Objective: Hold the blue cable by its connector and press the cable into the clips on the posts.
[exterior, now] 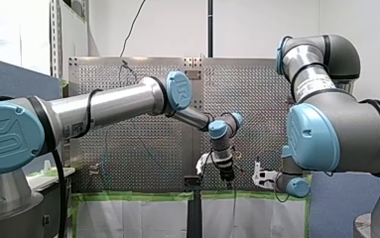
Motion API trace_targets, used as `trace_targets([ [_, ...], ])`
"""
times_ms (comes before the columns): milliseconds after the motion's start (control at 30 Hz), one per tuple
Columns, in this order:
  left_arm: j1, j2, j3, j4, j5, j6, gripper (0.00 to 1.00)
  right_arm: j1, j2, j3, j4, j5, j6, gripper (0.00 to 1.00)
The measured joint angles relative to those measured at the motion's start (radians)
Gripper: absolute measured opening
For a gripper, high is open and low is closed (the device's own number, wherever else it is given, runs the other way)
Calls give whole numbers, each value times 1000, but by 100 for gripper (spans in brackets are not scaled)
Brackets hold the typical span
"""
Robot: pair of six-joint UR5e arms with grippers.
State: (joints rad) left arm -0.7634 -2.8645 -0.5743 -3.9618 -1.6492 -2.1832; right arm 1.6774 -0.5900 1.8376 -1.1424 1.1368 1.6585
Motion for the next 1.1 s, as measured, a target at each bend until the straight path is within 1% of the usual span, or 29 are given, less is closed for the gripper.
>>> trace_targets([
  [200,3,0,-26,8,-2,2,100,0,0,0,0,0,0,0],
  [667,8,0,-43,20,-1,13,100,0,0,0,1,1,0,0],
  [1100,22,0,-53,97,11,11,100,0,0,-2,1,1,0,0],
])
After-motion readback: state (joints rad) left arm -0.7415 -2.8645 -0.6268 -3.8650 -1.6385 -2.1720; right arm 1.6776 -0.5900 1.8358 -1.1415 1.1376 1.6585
